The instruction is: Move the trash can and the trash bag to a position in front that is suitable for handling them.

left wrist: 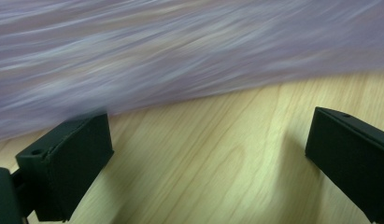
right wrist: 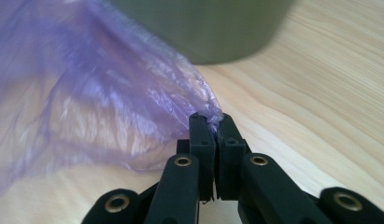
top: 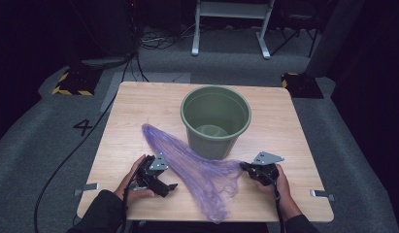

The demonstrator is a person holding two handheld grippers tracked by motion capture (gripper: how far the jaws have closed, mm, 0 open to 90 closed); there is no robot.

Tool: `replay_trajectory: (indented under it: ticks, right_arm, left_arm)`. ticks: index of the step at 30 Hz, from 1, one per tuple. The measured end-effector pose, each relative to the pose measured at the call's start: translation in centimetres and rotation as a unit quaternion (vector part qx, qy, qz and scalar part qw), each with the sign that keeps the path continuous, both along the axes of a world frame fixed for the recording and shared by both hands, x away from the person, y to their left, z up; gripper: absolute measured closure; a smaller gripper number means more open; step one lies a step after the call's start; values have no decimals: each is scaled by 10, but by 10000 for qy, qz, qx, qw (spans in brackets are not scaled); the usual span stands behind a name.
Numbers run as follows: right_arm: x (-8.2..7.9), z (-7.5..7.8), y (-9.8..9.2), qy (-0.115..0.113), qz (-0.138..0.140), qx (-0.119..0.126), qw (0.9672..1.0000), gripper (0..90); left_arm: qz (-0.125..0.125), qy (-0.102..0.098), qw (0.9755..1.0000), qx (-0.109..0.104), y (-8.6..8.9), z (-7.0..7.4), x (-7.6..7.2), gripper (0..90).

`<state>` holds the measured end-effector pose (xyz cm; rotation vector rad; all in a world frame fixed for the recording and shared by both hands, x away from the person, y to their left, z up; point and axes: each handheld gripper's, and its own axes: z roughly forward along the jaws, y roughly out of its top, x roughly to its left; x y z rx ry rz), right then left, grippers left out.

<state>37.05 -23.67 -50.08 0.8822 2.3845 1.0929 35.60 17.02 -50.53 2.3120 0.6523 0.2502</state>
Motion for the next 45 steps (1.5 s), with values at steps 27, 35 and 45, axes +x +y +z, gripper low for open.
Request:
replay_trajectory:
  ticks: [27,35,45]
  right_arm:
    - [-54,58,-30,-16,421,1065,9934,253]
    - [-68,34,11,366,1039,677,9916,252]
    - [-57,5,27,293,1030,-210,9940,742]
  left_arm:
    - [513,19,9987,-5,30,0,6,0]
    - [524,14,9986,-8,30,0,6,0]
    - [466,15,9989,-9,31,0,6,0]
